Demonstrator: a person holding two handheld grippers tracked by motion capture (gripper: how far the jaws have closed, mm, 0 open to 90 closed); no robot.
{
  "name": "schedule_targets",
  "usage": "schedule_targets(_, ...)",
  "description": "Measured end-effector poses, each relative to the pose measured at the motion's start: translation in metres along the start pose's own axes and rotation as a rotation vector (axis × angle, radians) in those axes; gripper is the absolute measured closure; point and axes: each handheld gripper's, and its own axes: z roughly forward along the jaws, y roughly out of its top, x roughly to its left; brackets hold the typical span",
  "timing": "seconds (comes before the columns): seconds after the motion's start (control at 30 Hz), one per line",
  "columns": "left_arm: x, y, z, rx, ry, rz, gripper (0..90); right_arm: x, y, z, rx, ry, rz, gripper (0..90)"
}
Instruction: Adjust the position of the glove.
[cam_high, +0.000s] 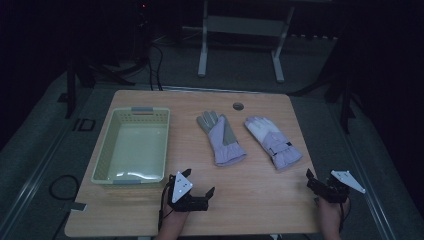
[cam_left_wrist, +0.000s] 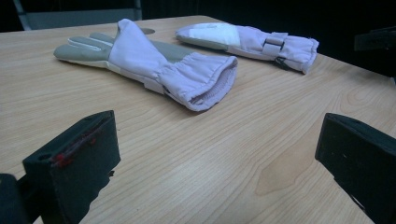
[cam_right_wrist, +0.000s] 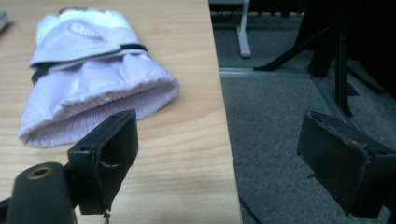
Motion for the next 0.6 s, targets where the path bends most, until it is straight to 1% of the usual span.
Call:
schedule_targets(0.07,0.000,0.000,0.000,0.000,0.001,0.000,0.0,0.001,0.000,-0.001,-0.004,-0.007,-0.009,12.4)
schedule_targets(0.17,0.000,0.000,0.000,0.000,0.002,0.000,0.0,0.001,0.000,-0.001,-0.001,-0.007,-0.007,12.4)
schedule_targets(0.23,0.000,0.000,0.000,0.000,0.002,0.002,0.0,0.000,0.001,-0.002,0.003,-0.008,0.008,12.4)
schedule_targets(0.27,0.000,0.000,0.000,0.000,0.002,0.002,0.0,0.000,0.001,-0.002,0.003,-0.008,0.008,12.4)
schedule_targets(0.3,0.000,0.000,0.000,0.000,0.002,0.001,0.0,-0.001,0.002,-0.003,0.020,-0.012,0.028,12.4)
schedule_targets(0.37,0.000,0.000,0.000,0.000,0.002,0.001,0.0,-0.001,0.004,-0.004,0.025,-0.018,0.028,12.4)
schedule_targets(0.43,0.000,0.000,0.000,0.000,0.000,-0.001,0.0,-0.003,0.009,-0.007,0.027,-0.023,0.031,12.4)
schedule_targets(0.5,0.000,0.000,0.000,-0.001,-0.002,-0.002,0.0,-0.003,0.014,-0.010,0.016,-0.025,0.026,12.4)
schedule_targets(0.53,0.000,0.000,0.000,-0.001,-0.002,-0.002,0.0,-0.003,0.014,-0.010,0.016,-0.025,0.026,12.4)
schedule_targets(0.6,0.000,0.000,0.000,-0.001,-0.001,-0.003,0.0,-0.005,0.024,-0.014,0.002,-0.023,0.030,12.4)
